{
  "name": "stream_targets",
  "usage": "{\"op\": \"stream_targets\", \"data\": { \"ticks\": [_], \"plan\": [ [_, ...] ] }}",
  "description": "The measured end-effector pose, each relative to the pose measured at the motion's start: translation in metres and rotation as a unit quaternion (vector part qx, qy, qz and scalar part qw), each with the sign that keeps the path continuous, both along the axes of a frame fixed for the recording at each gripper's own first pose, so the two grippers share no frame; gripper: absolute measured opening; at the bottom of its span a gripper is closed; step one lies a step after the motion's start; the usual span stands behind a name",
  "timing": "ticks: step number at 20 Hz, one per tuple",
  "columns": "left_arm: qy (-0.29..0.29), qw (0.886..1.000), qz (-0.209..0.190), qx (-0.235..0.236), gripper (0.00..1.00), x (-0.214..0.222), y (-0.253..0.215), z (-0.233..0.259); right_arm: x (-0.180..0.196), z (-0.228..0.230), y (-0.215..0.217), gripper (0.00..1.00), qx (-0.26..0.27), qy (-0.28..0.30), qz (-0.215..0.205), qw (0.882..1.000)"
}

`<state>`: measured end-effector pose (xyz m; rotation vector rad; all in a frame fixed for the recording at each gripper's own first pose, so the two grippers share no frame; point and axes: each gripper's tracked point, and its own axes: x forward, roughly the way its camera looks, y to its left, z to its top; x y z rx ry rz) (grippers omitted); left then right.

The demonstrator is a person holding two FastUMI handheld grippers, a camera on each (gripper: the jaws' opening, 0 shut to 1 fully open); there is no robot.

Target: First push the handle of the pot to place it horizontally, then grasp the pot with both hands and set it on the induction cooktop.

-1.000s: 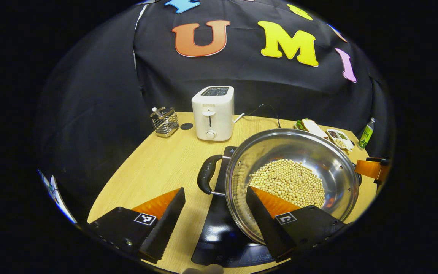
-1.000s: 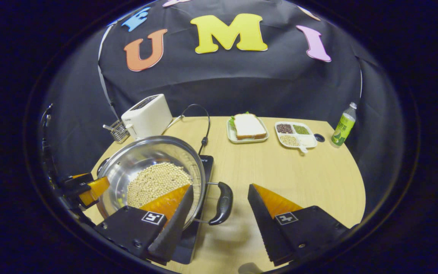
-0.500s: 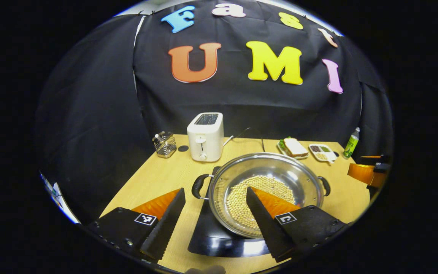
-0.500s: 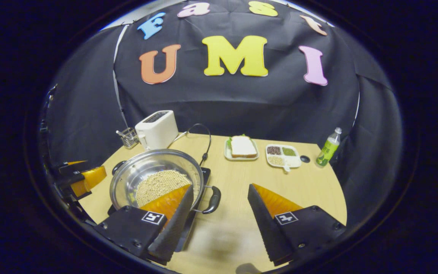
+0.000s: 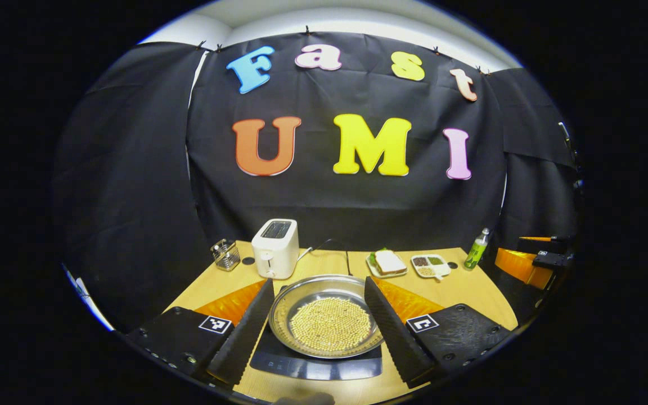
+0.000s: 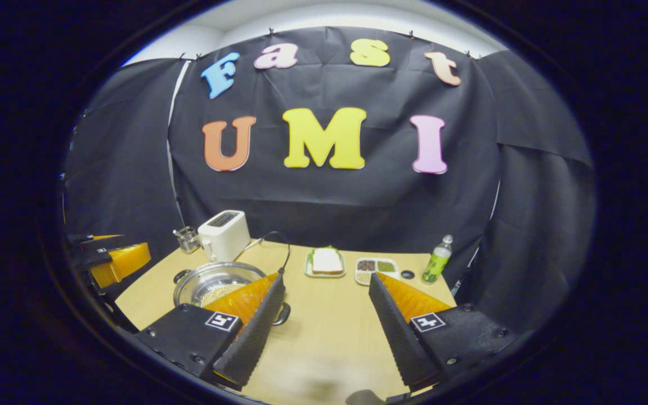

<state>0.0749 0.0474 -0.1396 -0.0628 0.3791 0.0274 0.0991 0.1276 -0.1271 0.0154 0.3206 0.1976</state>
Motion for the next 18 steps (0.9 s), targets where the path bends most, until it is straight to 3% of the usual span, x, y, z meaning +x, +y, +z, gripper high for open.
{"op": "stream_targets", "data": {
  "ticks": [8,18],
  "plan": [
    [-0.088,0.995,-0.031,0.018,0.97,0.003,-0.053,0.094,-0.022,0.090,-0.075,0.99,0.012,-0.080,-0.044,0.996],
    [-0.123,0.991,-0.043,0.009,0.96,-0.003,-0.087,0.139,-0.043,0.134,-0.131,0.98,0.014,-0.125,-0.081,0.989]
  ]
}}
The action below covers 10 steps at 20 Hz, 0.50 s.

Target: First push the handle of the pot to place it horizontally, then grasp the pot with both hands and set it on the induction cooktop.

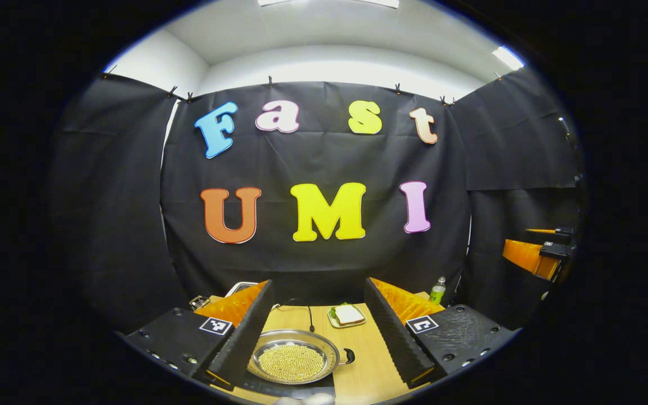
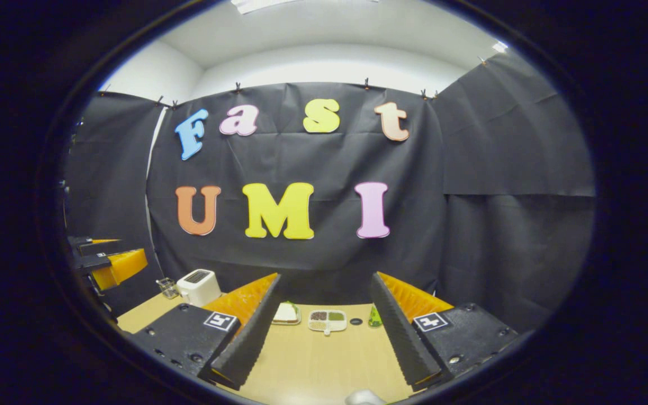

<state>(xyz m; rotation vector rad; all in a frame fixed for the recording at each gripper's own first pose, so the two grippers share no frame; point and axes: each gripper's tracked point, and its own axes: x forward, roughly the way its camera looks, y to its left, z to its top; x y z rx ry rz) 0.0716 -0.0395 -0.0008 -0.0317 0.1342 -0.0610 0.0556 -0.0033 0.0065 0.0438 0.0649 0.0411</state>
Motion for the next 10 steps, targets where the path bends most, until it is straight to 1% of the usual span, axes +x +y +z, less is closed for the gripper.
{"op": "stream_targets", "data": {
  "ticks": [3,4,5,10],
  "plan": [
    [-0.009,1.000,-0.001,-0.001,0.96,-0.002,-0.005,0.010,-0.006,0.013,-0.004,0.99,0.009,-0.009,-0.003,1.000],
    [-0.014,1.000,0.000,-0.002,0.96,-0.015,0.004,0.011,-0.008,0.015,-0.007,0.98,0.008,-0.011,-0.006,1.000],
    [-0.017,1.000,0.000,-0.003,0.96,-0.016,0.003,0.015,-0.009,0.018,-0.009,0.98,0.008,-0.012,-0.007,1.000],
    [-0.030,0.999,0.014,-0.005,0.96,-0.021,0.003,0.027,-0.013,0.024,-0.011,0.98,0.006,-0.013,-0.012,1.000]
  ]
}}
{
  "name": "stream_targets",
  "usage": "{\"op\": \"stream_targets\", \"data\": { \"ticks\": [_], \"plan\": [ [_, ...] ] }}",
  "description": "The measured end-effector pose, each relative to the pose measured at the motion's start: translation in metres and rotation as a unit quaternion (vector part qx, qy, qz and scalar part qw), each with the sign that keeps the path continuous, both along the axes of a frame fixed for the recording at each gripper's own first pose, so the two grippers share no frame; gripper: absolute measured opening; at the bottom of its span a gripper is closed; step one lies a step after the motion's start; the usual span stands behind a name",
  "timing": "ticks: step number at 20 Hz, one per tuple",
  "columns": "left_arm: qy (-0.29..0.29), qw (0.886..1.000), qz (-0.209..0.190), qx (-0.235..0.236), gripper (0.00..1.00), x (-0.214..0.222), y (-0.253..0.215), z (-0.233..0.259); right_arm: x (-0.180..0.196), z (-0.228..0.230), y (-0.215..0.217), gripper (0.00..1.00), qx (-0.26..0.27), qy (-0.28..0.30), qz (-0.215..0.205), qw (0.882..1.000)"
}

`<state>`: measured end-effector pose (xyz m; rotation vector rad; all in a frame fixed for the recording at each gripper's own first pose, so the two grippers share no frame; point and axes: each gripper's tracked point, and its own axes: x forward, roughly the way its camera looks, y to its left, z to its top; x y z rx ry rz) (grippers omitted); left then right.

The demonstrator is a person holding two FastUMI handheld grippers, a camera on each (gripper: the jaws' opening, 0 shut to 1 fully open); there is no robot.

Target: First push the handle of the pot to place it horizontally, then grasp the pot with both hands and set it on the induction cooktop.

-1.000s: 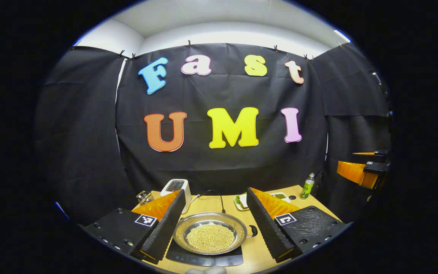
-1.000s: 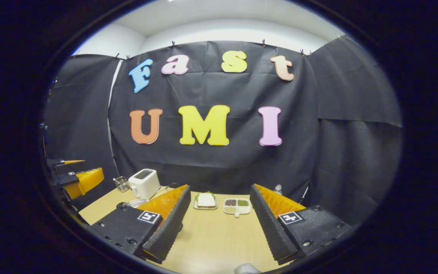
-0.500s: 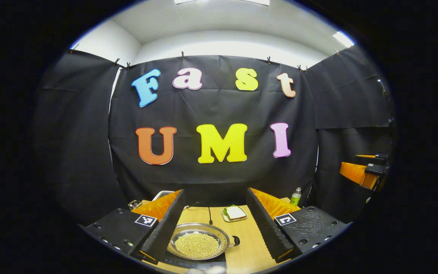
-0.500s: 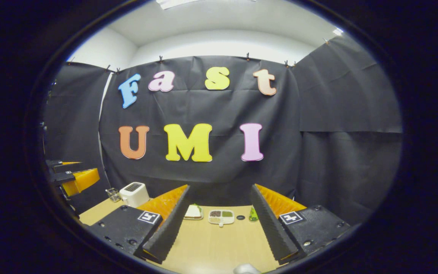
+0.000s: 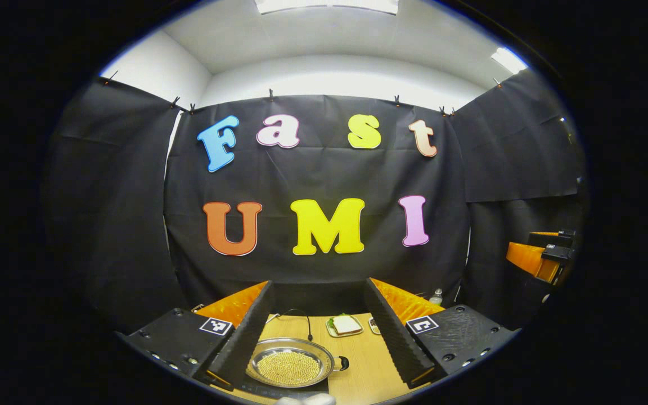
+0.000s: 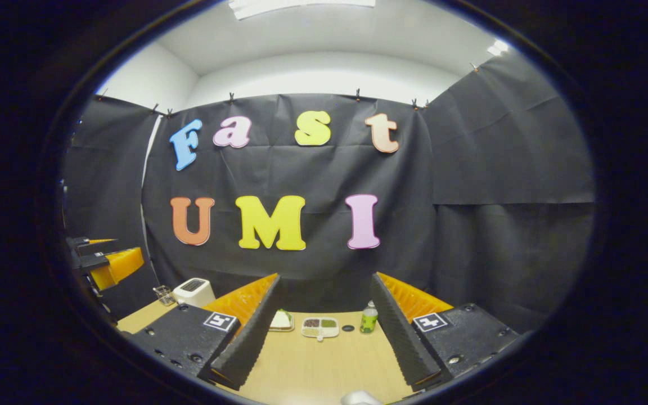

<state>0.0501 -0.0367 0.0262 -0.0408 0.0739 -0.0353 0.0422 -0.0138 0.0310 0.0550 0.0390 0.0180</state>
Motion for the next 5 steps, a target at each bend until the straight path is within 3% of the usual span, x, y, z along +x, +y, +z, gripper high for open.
{"op": "stream_targets", "data": {
  "ticks": [5],
  "plan": [
    [-0.001,1.000,0.009,-0.001,0.96,-0.0058,0.0078,0.0044,-0.0075,0.0075,-0.0016,0.99,-0.001,-0.003,-0.002,1.000]
  ]
}}
